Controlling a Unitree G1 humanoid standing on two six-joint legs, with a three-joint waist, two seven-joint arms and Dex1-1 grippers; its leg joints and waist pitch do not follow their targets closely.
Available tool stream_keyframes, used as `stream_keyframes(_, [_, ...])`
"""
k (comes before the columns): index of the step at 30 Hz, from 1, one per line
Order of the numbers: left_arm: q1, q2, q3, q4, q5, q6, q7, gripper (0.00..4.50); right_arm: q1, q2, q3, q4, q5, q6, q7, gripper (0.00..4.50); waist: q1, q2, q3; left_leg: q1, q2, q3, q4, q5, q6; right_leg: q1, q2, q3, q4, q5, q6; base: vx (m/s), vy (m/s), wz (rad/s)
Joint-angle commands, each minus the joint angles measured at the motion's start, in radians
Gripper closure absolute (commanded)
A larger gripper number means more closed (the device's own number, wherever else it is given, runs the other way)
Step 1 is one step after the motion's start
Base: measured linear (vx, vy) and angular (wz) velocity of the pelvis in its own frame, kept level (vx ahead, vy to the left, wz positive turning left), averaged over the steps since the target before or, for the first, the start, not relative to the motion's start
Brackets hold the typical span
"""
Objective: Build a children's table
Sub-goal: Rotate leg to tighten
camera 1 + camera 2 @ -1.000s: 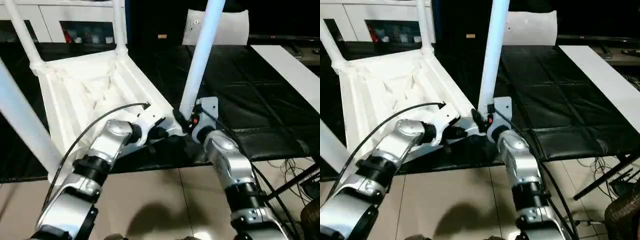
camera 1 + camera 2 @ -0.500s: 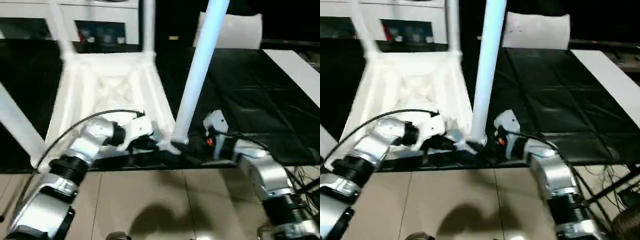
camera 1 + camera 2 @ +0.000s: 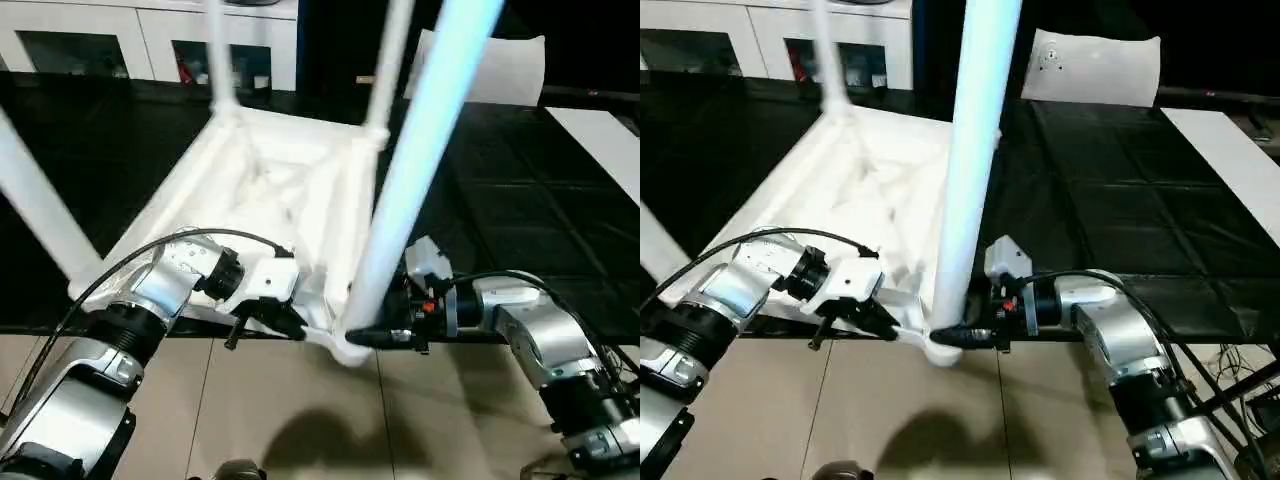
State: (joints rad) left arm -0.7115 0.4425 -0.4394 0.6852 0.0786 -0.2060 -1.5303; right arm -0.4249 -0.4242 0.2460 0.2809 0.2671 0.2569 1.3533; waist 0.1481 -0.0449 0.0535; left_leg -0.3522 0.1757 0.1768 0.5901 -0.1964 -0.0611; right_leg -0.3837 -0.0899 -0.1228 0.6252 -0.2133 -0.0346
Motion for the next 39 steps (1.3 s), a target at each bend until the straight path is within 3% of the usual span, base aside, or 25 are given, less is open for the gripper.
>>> stream_keyframes(1, [0.000,-0.017,-0.055,-0.007,0.030,-0.019,-0.044,4.50,-0.012,-0.016,0.010,0.005,0.009,0.010,0.033,0.86,-0.008,0.002,-0.063,0.004,0.077,-0.020,-0.068,-0.123,0.044,0.053,-0.094,0.079,-0.072,-0.112,-0.198,0.000,0.000,0.00])
stream_keyframes(16, [0.012,-0.018,-0.054,0.001,0.029,-0.027,-0.049,4.50,-0.018,0.006,0.022,0.011,0.022,0.030,0.050,2.28,-0.008,-0.001,-0.065,0.003,0.075,-0.020,-0.066,-0.103,0.046,0.053,-0.093,0.078,-0.070,-0.103,-0.195,0.000,0.000,0.00])
stream_keyframes(19, [0.021,-0.024,-0.038,-0.012,0.023,0.001,-0.014,4.50,0.009,0.034,0.006,-0.016,0.032,0.049,-0.010,2.32,-0.008,-0.003,-0.063,0.003,0.076,-0.020,-0.068,-0.112,0.042,0.052,-0.095,0.078,-0.073,-0.128,-0.183,0.000,0.000,0.00])
stream_keyframes(24, [0.036,-0.060,0.016,-0.049,-0.003,0.142,0.094,4.50,0.043,0.119,-0.028,-0.023,-0.011,0.047,-0.223,2.42,-0.016,0.003,-0.051,0.007,0.073,-0.027,-0.078,-0.212,-0.004,0.045,-0.100,0.077,-0.102,-0.372,-0.122,0.000,0.000,0.00])
stream_keyframes(26, [0.033,-0.087,0.044,-0.048,-0.010,0.210,0.164,4.50,0.044,0.159,-0.040,-0.014,-0.036,0.066,-0.323,2.44,-0.021,0.003,-0.047,0.015,0.072,-0.029,-0.080,-0.245,-0.022,0.038,-0.101,0.077,-0.113,-0.460,-0.100,0.000,0.000,0.00])
stream_keyframes(29, [0.031,-0.139,0.084,-0.053,-0.018,0.314,0.280,4.50,0.040,0.243,-0.066,-0.002,-0.062,0.111,-0.489,2.49,-0.040,0.002,-0.046,0.015,0.068,-0.035,-0.080,-0.276,-0.038,0.035,-0.103,0.071,-0.125,-0.546,-0.071,-0.033,-0.002,-0.01])
stream_keyframes(30, [0.030,-0.159,0.099,-0.057,-0.019,0.353,0.326,4.50,0.036,0.273,-0.071,0.001,-0.070,0.120,-0.538,2.49,-0.049,0.000,-0.047,0.007,0.068,-0.038,-0.082,-0.273,-0.038,0.041,-0.103,0.069,-0.123,-0.544,-0.066,0.000,0.000,0.00])
stream_keyframes(32, [0.026,-0.196,0.127,-0.061,-0.019,0.414,0.407,4.50,0.021,0.337,-0.089,0.018,-0.077,0.145,-0.638,2.50,-0.057,0.002,-0.048,0.006,0.069,-0.040,-0.084,-0.271,-0.038,0.040,-0.102,0.069,-0.123,-0.523,-0.069,0.000,0.000,0.00])
stream_keyframes(33, [0.021,-0.213,0.143,-0.059,-0.019,0.445,0.448,4.50,0.011,0.367,-0.099,0.031,-0.079,0.158,-0.686,2.50,-0.069,0.003,-0.049,0.002,0.069,-0.041,-0.085,-0.268,-0.037,0.040,-0.101,0.070,-0.120,-0.487,-0.082,0.000,0.000,0.00])
stream_keyframes(36, [-0.005,-0.265,0.199,-0.041,-0.027,0.504,0.583,4.50,-0.035,0.449,-0.127,0.095,-0.105,0.174,-0.839,2.50,-0.084,0.000,-0.053,0.002,0.066,-0.036,-0.081,-0.237,-0.027,0.038,-0.098,0.075,-0.113,-0.406,-0.113,0.000,0.000,0.00])
stream_keyframes(39, [-0.023,-0.294,0.231,-0.035,-0.032,0.536,0.656,4.50,-0.073,0.498,-0.146,0.148,-0.124,0.177,-0.932,2.50,-0.088,0.001,-0.057,-0.003,0.063,-0.030,-0.076,-0.179,0.000,0.042,-0.094,0.079,-0.103,-0.312,-0.135,0.000,0.000,0.00])
